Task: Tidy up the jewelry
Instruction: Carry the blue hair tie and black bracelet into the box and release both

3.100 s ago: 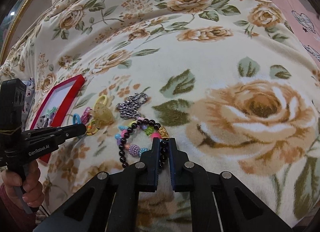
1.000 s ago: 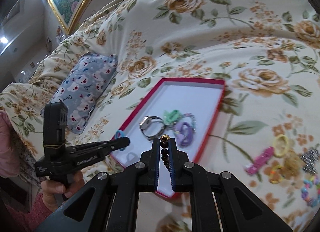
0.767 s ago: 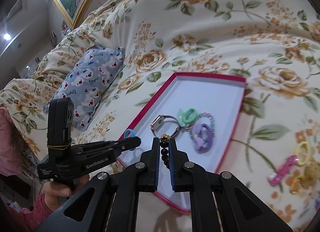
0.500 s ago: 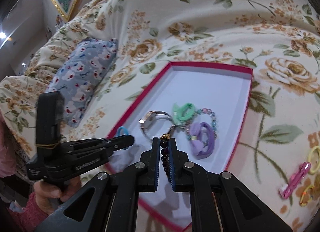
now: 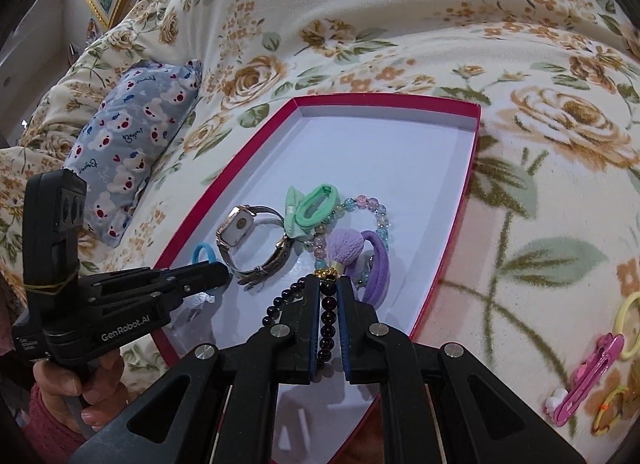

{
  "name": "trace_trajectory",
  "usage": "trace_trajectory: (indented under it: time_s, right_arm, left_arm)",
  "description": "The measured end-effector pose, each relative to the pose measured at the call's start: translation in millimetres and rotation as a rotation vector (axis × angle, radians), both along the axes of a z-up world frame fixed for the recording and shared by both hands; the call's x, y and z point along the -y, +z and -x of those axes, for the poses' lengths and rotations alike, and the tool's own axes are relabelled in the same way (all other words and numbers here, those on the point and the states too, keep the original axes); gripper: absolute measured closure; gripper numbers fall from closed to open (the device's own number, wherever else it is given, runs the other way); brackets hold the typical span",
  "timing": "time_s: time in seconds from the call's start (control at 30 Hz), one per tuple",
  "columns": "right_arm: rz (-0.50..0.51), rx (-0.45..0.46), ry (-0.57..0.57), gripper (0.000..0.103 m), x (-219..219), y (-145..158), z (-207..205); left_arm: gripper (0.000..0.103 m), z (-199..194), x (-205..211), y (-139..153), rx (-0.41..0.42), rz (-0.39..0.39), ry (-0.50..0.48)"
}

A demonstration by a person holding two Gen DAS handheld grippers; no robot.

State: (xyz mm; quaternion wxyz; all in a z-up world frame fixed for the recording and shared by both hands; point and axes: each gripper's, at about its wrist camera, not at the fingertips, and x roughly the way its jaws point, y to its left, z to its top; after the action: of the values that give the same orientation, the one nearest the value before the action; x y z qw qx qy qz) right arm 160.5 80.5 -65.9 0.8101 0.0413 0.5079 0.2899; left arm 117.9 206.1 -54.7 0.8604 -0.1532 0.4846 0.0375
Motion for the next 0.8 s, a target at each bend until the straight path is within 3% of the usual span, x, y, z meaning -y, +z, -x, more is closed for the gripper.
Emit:
trace_trajectory:
  time_s: [0.17,0.3,0.4,0.47,0.6,0.73,0.8]
  right_arm:
    - [0.007,-0.006,0.006,0.090,-1,0,1]
    - [-0.004,-0.009,0.006,0.089,-1,2,2]
    - [-0.017,-0.012,0.002,0.075,2,4,4]
    - [-0.025,-0.004,-0.001,0.072,3,8,6]
    - [-0.034,0.008,-0.007,0.072,7,16,11]
    - [-0.050,0.030,-0.016,0.071,13,28,19]
    - [-0.054,0.041,-0.024,0.067,17,33,23]
  left_arm:
    - [0.088,2,1,1,0.002,0.020,-0.001]
    - [0.083,3,6,3,0.001,-0.025,0.001]
    - [0.082,6,6,6,0.003,-0.023,0.001]
    - [0.081,10,6,8,0.008,-0.022,0.007]
    - [0.068,20,4,15,0.025,-0.014,0.020]
    - [0.063,32,5,25,0.051,-0.011,0.035]
    - [0.054,37,5,29,0.060,-0.003,0.046]
